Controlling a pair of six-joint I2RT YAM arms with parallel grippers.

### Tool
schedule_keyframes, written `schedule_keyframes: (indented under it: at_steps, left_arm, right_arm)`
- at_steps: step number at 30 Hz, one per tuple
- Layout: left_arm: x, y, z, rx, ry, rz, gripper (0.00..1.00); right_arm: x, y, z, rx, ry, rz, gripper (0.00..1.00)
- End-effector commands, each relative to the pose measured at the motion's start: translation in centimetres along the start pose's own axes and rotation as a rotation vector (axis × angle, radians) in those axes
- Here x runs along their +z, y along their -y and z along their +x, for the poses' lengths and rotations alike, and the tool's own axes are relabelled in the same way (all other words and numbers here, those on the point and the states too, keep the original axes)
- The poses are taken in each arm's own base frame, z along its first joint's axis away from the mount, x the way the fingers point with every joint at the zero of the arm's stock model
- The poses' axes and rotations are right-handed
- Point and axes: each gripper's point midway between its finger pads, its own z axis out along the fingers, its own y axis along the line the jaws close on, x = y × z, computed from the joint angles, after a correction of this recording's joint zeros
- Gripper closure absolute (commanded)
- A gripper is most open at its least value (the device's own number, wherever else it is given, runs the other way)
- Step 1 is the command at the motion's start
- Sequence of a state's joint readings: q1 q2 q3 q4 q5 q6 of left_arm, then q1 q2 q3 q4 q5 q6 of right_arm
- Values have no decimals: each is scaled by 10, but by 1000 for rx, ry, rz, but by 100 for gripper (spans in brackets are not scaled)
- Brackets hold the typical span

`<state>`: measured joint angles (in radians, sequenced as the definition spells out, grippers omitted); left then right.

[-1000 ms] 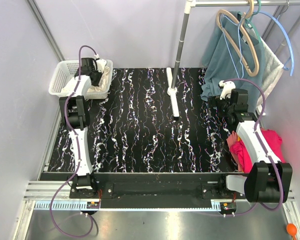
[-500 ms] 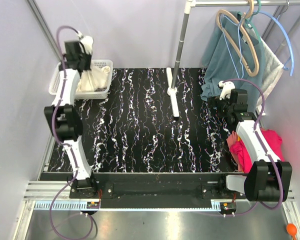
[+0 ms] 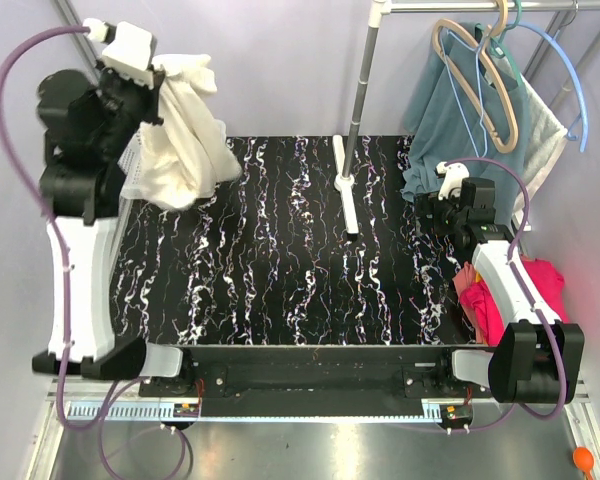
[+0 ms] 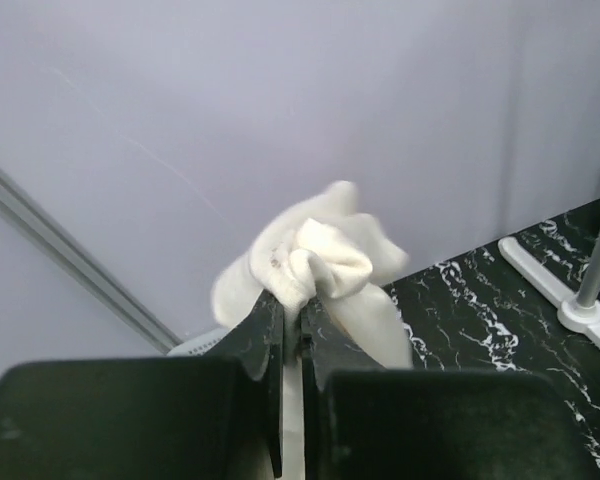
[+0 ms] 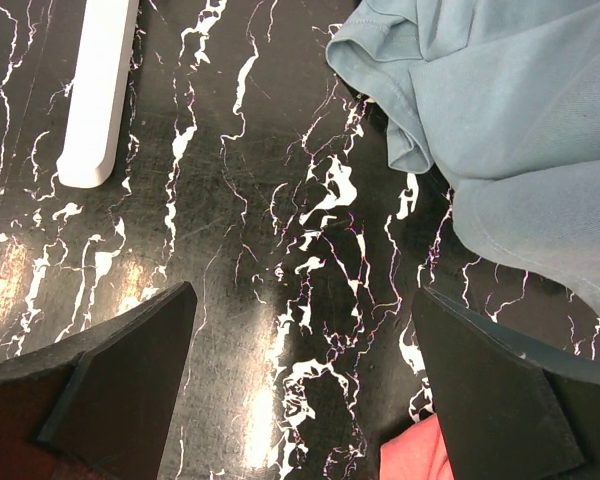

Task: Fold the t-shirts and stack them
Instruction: Move the tshirt to the center of the board

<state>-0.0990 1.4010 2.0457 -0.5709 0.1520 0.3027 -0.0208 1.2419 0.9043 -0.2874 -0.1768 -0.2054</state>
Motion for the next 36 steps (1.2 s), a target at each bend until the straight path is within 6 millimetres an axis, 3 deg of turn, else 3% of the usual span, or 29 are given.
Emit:
schedule_keyframes:
  at_steps: [1,3,4,5,7,8,10,13,19,24,26,27,28,31,33,36]
  left_arm:
    - [-51,11,-27,11,64,43,100]
    - [-59,22,-14,2,39,78,100]
    - [-73,27,-17,4,55,92,100]
    - [-70,36,6,-7,8,120,100]
    - [-77,46,21,-12,-15,147,100]
    - [-73,55,45,-21,-68,171,100]
    - [-73,67,67,-40,-112,205,100]
    - [-73,83,82,-76,-143,257,100]
    - [-65,109,92,-104,-172,330,100]
    - [-50,128,79,-149,-167,385,100]
    - [-48,138,57,-168,-131,418,100]
    - [-39,145,58,-178,-144,436,100]
    - [-39,147,40,-182,-106,451,100]
    - [-31,166,10,-211,-56,511,100]
    - [-25,180,-7,-227,-30,551,100]
    - [-17,192,-12,-222,-27,571,100]
  right_arm:
    - [-8,-5,-13,0,42,-22,0]
    - [-9,-4,-15,0,46,-20,0]
    - [-9,-5,-14,0,45,-22,0]
    - [-10,-5,-15,-1,48,-23,0]
    - [-10,-5,-15,1,47,-23,0]
    - [-10,-5,-15,2,48,-23,0]
    - [-9,-5,-14,3,44,-25,0]
    - [-7,-6,-12,5,35,-30,0]
    - [-2,-20,-9,52,-2,-105,0]
    - [4,-33,-4,86,-56,-164,0]
    - [6,-31,-3,82,-61,-158,0]
    - [6,-30,-3,81,-62,-154,0]
    - [6,-30,-2,81,-64,-153,0]
    - [6,-32,-2,84,-64,-159,0]
    - [6,-44,-3,73,-65,-199,0]
    - [7,-55,-1,64,-75,-233,0]
